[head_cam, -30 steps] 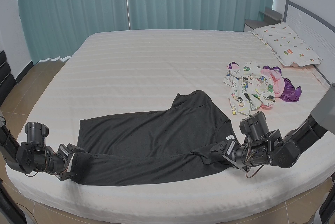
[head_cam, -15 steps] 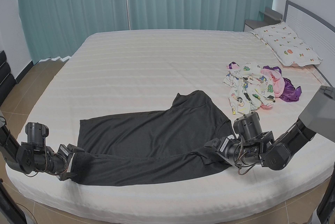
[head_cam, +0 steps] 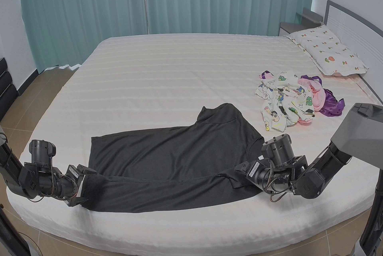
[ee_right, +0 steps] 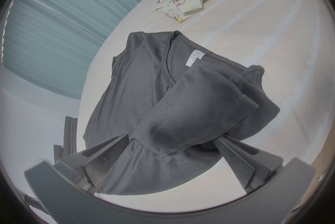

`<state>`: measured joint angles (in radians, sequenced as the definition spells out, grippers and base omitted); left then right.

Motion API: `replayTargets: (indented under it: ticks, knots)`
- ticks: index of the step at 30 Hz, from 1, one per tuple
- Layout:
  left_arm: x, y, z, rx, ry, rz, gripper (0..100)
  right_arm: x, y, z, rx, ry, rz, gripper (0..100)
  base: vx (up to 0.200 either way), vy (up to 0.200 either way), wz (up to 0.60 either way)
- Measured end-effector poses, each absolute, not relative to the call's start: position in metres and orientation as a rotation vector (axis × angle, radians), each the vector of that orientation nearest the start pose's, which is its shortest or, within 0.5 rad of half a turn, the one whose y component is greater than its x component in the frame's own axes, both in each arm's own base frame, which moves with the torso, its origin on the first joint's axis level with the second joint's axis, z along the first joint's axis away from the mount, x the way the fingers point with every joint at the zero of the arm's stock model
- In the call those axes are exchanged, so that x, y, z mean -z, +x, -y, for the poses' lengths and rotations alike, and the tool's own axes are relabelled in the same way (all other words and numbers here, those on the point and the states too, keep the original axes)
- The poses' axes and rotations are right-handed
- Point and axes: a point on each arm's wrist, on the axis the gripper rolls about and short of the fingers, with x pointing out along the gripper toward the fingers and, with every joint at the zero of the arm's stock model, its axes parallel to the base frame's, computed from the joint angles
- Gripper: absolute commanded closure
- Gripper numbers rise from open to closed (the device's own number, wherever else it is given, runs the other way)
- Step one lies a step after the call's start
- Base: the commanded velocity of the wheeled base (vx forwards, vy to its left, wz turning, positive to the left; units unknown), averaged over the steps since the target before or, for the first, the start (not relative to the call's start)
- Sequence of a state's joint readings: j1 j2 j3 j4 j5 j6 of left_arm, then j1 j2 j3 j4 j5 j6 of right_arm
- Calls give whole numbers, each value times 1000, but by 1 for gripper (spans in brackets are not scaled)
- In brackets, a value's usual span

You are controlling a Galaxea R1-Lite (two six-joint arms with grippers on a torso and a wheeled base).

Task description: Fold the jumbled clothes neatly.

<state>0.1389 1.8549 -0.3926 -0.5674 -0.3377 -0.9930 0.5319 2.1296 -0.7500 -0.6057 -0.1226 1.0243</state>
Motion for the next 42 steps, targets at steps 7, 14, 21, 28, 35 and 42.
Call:
replayTargets:
  ticks: [7, 14, 21, 28, 35, 42]
  knots:
    - [-43, 240, -26, -268, -1135, -904, 0, -17, 294, -173, 42, 701, -861, 0, 0, 0, 0]
    - [-43, 240, -26, -268, -1135, -905, 0, -12, 296, -171, 59, 695, -866, 100, 0, 0, 0]
    - [-43, 240, -26, -269, -1135, -906, 0, -15, 291, -169, 60, 688, -869, 100, 0, 0, 0]
    - [-43, 240, -26, -268, -1135, -906, 0, -26, 287, -167, 46, 691, -855, 100, 0, 0, 0]
    - [-43, 240, -26, -269, -1135, -906, 0, -45, 283, -165, 45, 666, -869, 100, 0, 0, 0]
    - [-43, 240, -26, -269, -1135, -906, 0, -73, 286, -166, 52, 629, -913, 100, 0, 0, 0]
